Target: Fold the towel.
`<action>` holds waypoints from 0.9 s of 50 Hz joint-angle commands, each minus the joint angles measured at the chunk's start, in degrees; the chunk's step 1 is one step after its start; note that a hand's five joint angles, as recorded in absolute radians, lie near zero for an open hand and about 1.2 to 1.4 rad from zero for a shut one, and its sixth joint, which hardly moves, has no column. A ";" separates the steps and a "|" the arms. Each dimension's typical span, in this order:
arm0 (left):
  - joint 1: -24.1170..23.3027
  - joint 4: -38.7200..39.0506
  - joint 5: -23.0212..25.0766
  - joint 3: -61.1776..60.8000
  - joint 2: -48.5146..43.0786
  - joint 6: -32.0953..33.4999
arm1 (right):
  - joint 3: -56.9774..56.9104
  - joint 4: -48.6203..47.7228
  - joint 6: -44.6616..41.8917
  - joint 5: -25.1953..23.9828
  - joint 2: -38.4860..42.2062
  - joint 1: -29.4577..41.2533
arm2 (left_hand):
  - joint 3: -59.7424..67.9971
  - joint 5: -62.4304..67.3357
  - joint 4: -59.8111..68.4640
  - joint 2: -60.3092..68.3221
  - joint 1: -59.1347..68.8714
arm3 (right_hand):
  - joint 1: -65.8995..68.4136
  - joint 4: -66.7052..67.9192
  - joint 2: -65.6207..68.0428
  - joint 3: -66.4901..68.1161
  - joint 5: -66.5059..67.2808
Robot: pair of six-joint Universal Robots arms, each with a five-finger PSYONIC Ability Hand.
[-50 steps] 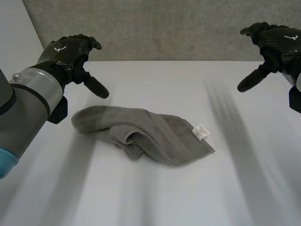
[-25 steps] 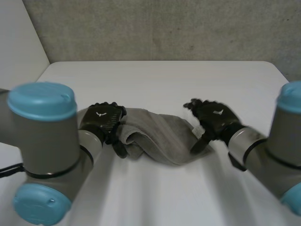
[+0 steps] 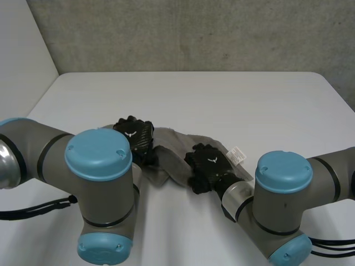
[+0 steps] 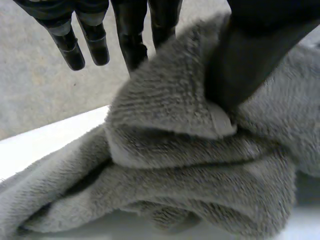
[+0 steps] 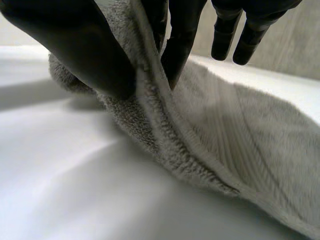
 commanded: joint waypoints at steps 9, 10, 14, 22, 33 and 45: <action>5.28 -0.26 0.50 1.80 2.18 -0.50 | 0.65 1.03 -2.62 -2.22 -27.32 -13.63 | -2.20 -46.84 -2.69 -47.31 -47.02 | 6.34 1.69 4.59 0.85 4.15; 5.63 -0.17 0.59 1.71 2.44 -0.67 | 0.91 2.51 -2.79 -4.05 -28.89 -14.15 | -2.20 -48.51 -2.69 -48.97 -48.68 | 6.34 1.69 4.59 0.85 4.15; 5.28 -0.17 0.59 1.45 2.09 -0.94 | 2.93 7.08 -3.06 -7.75 -30.57 -14.25 | -2.20 -52.39 -2.69 -52.86 -52.57 | 6.34 1.69 4.59 0.85 4.15; 2.30 -0.43 0.85 1.01 0.25 -4.36 | 6.62 8.76 -5.34 -8.82 -30.92 -14.16 | -2.20 -52.39 -2.69 -52.86 -52.57 | 6.34 1.69 4.59 0.85 4.15; -3.51 -0.87 1.64 -1.10 -0.63 -5.86 | 7.59 7.80 -6.49 -7.85 -29.69 -14.95 | -2.20 -53.07 -2.69 -53.53 -53.24 | 6.34 1.69 4.59 0.85 4.15; -9.22 0.36 1.11 -1.98 -2.90 -5.16 | 2.50 5.60 -6.05 0.48 -22.75 -16.53 | -2.20 -53.07 -2.69 -53.53 -53.24 | 6.34 1.69 4.59 0.85 4.15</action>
